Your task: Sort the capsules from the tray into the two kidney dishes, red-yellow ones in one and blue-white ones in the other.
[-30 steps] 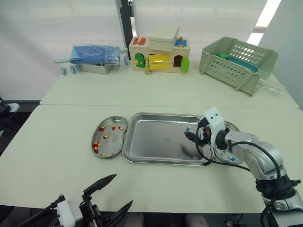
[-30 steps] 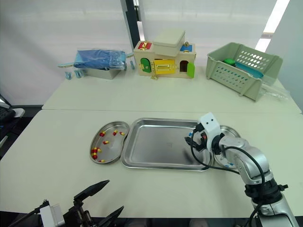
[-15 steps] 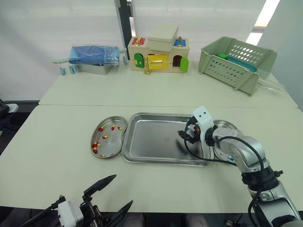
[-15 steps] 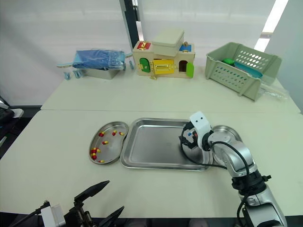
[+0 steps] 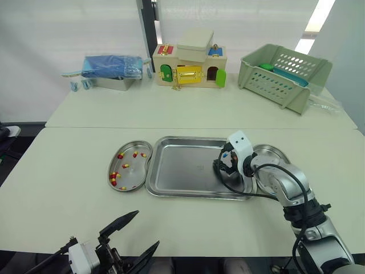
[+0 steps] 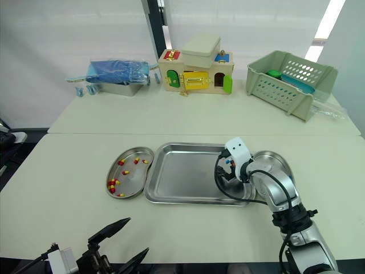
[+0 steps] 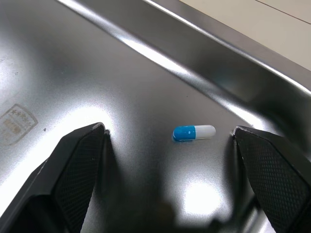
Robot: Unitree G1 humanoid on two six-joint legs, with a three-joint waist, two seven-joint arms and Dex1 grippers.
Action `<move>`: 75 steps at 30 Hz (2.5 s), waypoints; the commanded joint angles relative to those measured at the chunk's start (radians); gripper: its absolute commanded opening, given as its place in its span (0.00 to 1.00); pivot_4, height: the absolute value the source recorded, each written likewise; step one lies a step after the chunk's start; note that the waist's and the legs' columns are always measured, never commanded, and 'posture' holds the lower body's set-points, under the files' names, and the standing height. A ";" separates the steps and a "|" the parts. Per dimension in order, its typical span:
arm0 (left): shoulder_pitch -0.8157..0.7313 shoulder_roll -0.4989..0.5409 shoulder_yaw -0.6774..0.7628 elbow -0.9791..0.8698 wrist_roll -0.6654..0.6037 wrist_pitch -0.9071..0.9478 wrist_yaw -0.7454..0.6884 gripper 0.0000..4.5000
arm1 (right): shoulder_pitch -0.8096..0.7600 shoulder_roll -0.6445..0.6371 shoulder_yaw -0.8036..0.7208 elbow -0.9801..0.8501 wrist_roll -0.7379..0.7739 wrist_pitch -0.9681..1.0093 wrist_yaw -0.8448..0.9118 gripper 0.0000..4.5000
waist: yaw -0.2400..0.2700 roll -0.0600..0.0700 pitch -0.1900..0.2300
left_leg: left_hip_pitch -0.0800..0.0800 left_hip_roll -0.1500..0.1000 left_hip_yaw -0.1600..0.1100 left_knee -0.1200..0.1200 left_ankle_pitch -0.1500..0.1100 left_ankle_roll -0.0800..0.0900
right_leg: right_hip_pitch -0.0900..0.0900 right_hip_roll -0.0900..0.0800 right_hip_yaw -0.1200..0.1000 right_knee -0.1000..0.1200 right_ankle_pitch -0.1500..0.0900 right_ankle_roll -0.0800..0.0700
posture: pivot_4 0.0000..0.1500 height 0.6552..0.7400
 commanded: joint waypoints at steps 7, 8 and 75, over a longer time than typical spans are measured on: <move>0.016 0.019 -0.017 -0.032 -0.005 -0.007 0.023 1.00 | -0.013 0.022 0.011 0.012 -0.039 -0.010 0.005 0.58 | -0.005 0.000 0.000 | 0.000 0.000 0.000 0.000 0.000 0.000 | 0.000 0.000 0.000 0.000 0.000 0.000 | 1.00 1.00; 0.016 0.021 -0.018 -0.033 -0.005 -0.006 0.025 1.00 | -0.012 0.023 0.011 0.013 -0.042 -0.011 0.007 0.50 | -0.006 0.000 0.000 | 0.000 0.000 0.000 0.000 0.000 0.000 | 0.000 0.000 0.000 0.000 0.000 0.000 | 1.00 1.00; -0.142 0.174 -0.083 0.018 -0.070 0.019 -0.134 1.00 | 0.478 -0.512 -0.479 -0.094 0.120 -0.475 0.541 0.46 | 0.010 0.001 0.001 | 0.000 0.000 0.001 0.000 0.000 0.000 | 0.002 0.000 0.000 -0.002 0.000 0.000 | 1.00 1.00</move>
